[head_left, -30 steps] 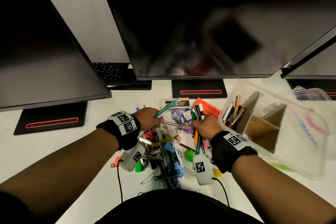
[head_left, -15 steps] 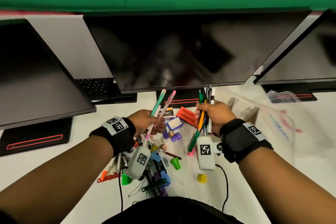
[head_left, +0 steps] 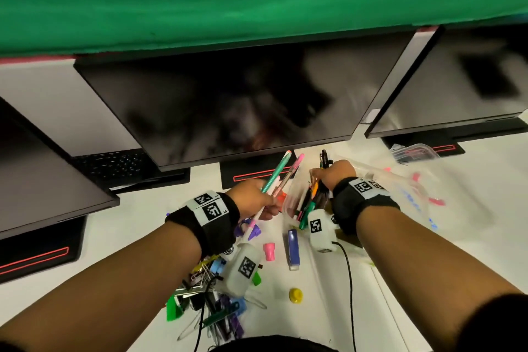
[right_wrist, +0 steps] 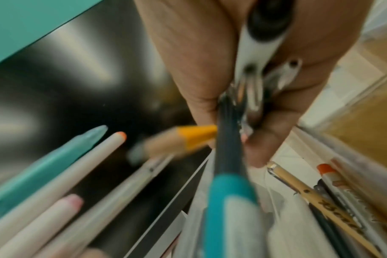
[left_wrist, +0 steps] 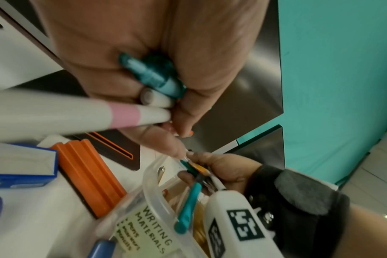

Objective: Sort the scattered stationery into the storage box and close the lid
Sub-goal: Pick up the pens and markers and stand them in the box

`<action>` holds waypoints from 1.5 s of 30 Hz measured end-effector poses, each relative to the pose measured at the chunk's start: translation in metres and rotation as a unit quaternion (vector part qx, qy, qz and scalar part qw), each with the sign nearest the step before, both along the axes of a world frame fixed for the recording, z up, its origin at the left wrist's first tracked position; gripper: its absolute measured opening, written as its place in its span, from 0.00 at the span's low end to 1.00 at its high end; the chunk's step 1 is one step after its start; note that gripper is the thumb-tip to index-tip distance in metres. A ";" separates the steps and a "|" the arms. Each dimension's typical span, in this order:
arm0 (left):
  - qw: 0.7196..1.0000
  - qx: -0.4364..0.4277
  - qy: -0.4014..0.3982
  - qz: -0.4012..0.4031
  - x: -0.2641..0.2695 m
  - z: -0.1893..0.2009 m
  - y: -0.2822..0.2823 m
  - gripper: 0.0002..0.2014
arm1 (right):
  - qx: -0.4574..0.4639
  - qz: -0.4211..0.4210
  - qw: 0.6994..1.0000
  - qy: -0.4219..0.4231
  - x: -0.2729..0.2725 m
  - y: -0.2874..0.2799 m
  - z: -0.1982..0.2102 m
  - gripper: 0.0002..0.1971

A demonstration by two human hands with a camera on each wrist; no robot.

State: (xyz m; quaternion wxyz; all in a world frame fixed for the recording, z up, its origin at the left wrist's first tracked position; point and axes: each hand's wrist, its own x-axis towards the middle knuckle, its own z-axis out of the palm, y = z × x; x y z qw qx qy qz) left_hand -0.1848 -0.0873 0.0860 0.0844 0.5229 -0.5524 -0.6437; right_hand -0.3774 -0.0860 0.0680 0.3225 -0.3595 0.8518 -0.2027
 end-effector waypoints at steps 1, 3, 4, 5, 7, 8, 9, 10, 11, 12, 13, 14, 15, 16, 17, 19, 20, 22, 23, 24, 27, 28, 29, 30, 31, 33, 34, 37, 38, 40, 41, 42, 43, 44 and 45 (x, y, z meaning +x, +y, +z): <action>1.000 -0.001 -0.003 -0.003 -0.004 -0.001 0.001 0.08 | -0.008 -0.004 1.000 -0.012 0.002 -0.002 0.000 0.23; 1.000 -0.001 -0.006 -0.004 -0.012 -0.002 0.003 0.09 | -0.017 -0.007 0.999 -0.027 0.004 -0.002 0.001 0.22; 1.000 -0.001 -0.009 -0.005 -0.014 -0.002 0.004 0.10 | -0.018 -0.008 0.999 -0.034 0.004 -0.003 0.001 0.21; 1.000 -0.001 -0.012 -0.007 -0.017 -0.002 0.005 0.10 | -0.019 -0.007 0.999 -0.037 0.004 -0.001 0.003 0.19; 1.000 -0.002 -0.016 -0.006 -0.019 -0.004 0.005 0.09 | -0.009 -0.009 0.999 -0.053 0.002 0.005 0.004 0.17; 1.000 -0.003 -0.017 -0.005 -0.021 -0.004 0.005 0.10 | -0.012 -0.008 0.998 -0.064 0.000 0.010 0.004 0.17; 1.000 -0.005 -0.019 -0.004 -0.022 -0.005 0.004 0.10 | -0.017 -0.017 0.995 -0.097 0.000 0.015 0.009 0.17; 1.000 -0.006 -0.024 -0.007 -0.024 -0.006 0.004 0.09 | -0.016 0.006 0.995 -0.103 -0.007 0.016 0.004 0.17; 1.000 -0.008 -0.026 -0.010 -0.025 -0.006 0.004 0.08 | -0.024 0.033 0.993 -0.106 -0.009 0.021 0.003 0.17; 1.000 -0.009 -0.024 -0.013 -0.027 -0.006 0.003 0.08 | -0.032 0.008 0.989 -0.144 -0.009 0.024 0.002 0.16; 1.000 -0.010 -0.022 -0.016 -0.031 -0.006 0.003 0.08 | -0.052 -0.009 0.986 -0.159 -0.009 0.030 0.005 0.14; 0.999 -0.014 -0.023 -0.018 -0.034 -0.006 0.003 0.08 | -0.065 -0.010 0.987 -0.145 -0.013 0.035 0.002 0.10; 0.999 -0.021 -0.029 -0.024 -0.038 -0.006 0.003 0.07 | -0.073 -0.012 0.990 -0.116 -0.016 0.043 0.005 0.06; 0.998 -0.029 -0.039 -0.029 -0.042 -0.007 0.002 0.07 | -0.065 0.019 0.994 -0.081 -0.017 0.050 0.008 0.04; 0.997 -0.039 -0.050 -0.036 -0.047 -0.009 0.001 0.07 | -0.057 0.065 0.995 -0.047 -0.020 0.060 0.008 0.04; 0.994 -0.066 -0.071 -0.047 -0.058 -0.015 0.000 0.09 | -0.042 0.166 0.985 0.011 -0.023 0.081 0.013 0.09; 0.992 -0.081 -0.082 -0.053 -0.064 -0.018 0.000 0.11 | -0.025 0.217 0.975 0.032 -0.026 0.092 0.012 0.12; 0.986 -0.109 -0.107 -0.064 -0.072 -0.022 0.002 0.13 | 0.002 0.297 0.953 0.069 -0.029 0.111 0.007 0.15; 0.982 -0.125 -0.123 -0.065 -0.076 -0.024 0.003 0.13 | 0.006 0.327 0.941 0.090 -0.030 0.120 0.001 0.16; 0.977 -0.145 -0.142 -0.067 -0.078 -0.025 0.005 0.13 | 0.002 0.350 0.931 0.105 -0.030 0.126 -0.005 0.18; 0.936 -0.246 -0.233 -0.099 -0.086 -0.031 0.006 0.15 | -0.022 0.399 0.904 0.154 -0.030 0.137 -0.020 0.16; 0.923 -0.269 -0.254 -0.110 -0.088 -0.033 0.006 0.16 | -0.033 0.399 0.903 0.159 -0.028 0.139 -0.024 0.15; 0.915 -0.282 -0.265 -0.115 -0.090 -0.035 0.006 0.17 | -0.044 0.396 0.903 0.162 -0.027 0.141 -0.025 0.14; 0.913 -0.286 -0.266 -0.115 -0.092 -0.036 0.005 0.18 | -0.056 0.392 0.903 0.166 -0.026 0.142 -0.027 0.14; 0.915 -0.285 -0.261 -0.117 -0.094 -0.037 0.004 0.19 | -0.063 0.392 0.902 0.170 -0.025 0.142 -0.027 0.14; 0.921 -0.277 -0.243 -0.128 -0.097 -0.040 0.002 0.24 | -0.068 0.398 0.898 0.176 -0.025 0.141 -0.030 0.14; 0.923 -0.272 -0.235 -0.138 -0.099 -0.040 0.003 0.28 | -0.067 0.402 0.895 0.181 -0.026 0.140 -0.031 0.15; 0.927 -0.256 -0.217 -0.165 -0.101 -0.040 0.001 0.36 | -0.076 0.403 0.892 0.189 -0.026 0.141 -0.033 0.15; 0.928 -0.251 -0.213 -0.176 -0.100 -0.039 0.000 0.35 | -0.082 0.401 0.893 0.189 -0.026 0.142 -0.033 0.15; 0.926 -0.250 -0.208 -0.192 -0.093 -0.039 -0.001 0.32 | -0.094 0.399 0.892 0.190 -0.024 0.143 -0.031 0.15; 0.926 -0.254 -0.200 -0.193 -0.090 -0.039 -0.001 0.30 | -0.096 0.394 0.894 0.188 -0.024 0.143 -0.029 0.16; 0.929 -0.257 -0.186 -0.191 -0.086 -0.037 0.000 0.29 | -0.100 0.391 0.895 0.189 -0.023 0.143 -0.028 0.16; 0.934 -0.258 -0.163 -0.184 -0.082 -0.036 0.001 0.28 | -0.099 0.391 0.895 0.192 -0.022 0.143 -0.028 0.16; 0.940 -0.261 -0.137 -0.174 -0.078 -0.033 0.002 0.26 | -0.099 0.390 0.894 0.196 -0.023 0.144 -0.028 0.17; 0.945 -0.261 -0.115 -0.161 -0.072 -0.032 0.002 0.24 | -0.097 0.390 0.894 0.198 -0.022 0.143 -0.030 0.17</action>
